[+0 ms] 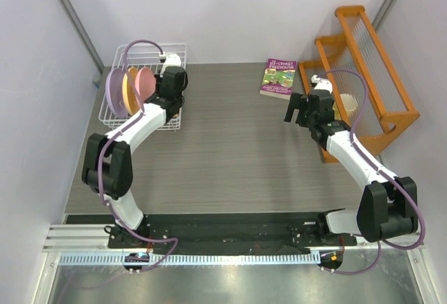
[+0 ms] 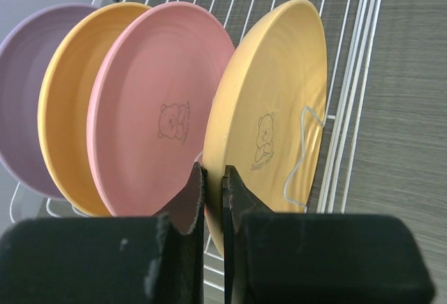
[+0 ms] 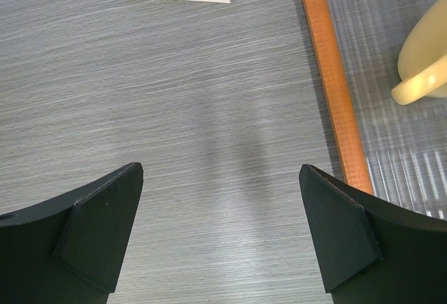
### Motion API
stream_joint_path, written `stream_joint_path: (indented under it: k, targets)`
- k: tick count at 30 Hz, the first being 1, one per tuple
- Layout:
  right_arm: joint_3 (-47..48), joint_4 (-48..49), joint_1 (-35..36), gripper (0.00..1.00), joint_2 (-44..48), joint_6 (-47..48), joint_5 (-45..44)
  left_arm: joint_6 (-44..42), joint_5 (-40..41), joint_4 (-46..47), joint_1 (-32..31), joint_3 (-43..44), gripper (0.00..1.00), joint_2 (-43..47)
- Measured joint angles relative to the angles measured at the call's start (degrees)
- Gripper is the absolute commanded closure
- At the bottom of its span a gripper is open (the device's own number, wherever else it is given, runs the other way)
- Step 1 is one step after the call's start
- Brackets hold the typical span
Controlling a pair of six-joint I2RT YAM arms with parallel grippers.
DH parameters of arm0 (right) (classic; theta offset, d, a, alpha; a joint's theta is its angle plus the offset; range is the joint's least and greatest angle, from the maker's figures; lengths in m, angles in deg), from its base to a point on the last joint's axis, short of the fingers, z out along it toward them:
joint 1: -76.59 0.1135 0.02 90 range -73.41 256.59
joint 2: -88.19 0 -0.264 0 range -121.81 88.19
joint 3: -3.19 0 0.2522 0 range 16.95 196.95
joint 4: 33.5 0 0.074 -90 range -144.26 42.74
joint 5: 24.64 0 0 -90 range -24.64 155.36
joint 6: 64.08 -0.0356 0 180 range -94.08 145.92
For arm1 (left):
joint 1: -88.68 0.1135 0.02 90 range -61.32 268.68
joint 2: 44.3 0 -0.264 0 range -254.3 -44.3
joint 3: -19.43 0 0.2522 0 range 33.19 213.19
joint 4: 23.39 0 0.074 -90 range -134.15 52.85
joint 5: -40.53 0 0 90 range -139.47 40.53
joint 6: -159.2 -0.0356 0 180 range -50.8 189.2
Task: Unload the plates from the dish rack
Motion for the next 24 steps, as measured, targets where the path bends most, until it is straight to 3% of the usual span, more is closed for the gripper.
stream_joint_path:
  k: [9, 17, 24]
  targets:
    - [0.3, -1.1, 0.0, 0.0, -0.8, 0.0, -0.3, -8.4, 10.0, -2.6, -4.6, 4.0, 1.0, 0.0]
    - [0.5, -1.4, 0.0, 0.0, -0.5, 0.2, -0.4, -17.0, 21.6, 0.9, -7.4, 7.3, 1.0, 0.0]
    - [0.9, -1.6, 0.0, 0.01, 1.8, -0.1, 3.4, -15.4, 20.0, -2.3, -8.4, 7.5, 1.0, 3.1]
